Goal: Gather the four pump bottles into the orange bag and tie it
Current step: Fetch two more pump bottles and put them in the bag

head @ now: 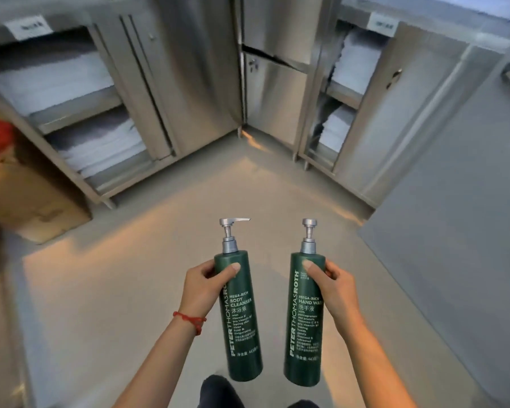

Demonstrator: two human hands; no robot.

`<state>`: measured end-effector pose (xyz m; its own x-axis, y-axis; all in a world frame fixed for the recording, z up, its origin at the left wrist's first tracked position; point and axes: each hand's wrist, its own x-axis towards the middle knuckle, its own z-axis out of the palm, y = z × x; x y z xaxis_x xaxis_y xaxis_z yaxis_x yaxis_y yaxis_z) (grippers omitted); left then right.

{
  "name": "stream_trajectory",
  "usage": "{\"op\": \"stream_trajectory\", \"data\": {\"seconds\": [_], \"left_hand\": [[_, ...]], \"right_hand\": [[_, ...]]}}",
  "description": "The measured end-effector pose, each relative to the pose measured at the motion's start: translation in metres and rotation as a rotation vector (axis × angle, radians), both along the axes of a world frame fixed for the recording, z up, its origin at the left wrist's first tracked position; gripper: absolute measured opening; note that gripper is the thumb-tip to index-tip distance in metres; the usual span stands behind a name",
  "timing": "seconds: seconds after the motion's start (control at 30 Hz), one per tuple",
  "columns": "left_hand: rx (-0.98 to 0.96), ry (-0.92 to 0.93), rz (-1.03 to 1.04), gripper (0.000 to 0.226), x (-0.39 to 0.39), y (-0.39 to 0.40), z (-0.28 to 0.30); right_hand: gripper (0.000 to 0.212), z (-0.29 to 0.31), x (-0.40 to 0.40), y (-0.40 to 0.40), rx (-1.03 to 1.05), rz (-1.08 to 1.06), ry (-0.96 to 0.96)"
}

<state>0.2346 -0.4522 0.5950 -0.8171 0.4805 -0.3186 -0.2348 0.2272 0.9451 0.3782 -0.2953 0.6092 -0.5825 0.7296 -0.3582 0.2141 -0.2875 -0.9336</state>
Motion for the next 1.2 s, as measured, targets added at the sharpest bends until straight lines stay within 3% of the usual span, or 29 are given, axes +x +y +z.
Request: {"op": "stream_trajectory", "data": {"seconds": [0.43,1.2], "left_hand": [[0.035,0.019,0.560,0.008,-0.148,-0.194,0.019],[-0.026,0.076,0.918,0.010,-0.453,-0.266,0.021]], "right_hand": [[0.002,0.020,-0.249,-0.143,0.034,0.563,0.014],[0.004,0.019,-0.635,-0.213,0.035,0.946,0.077]]}}
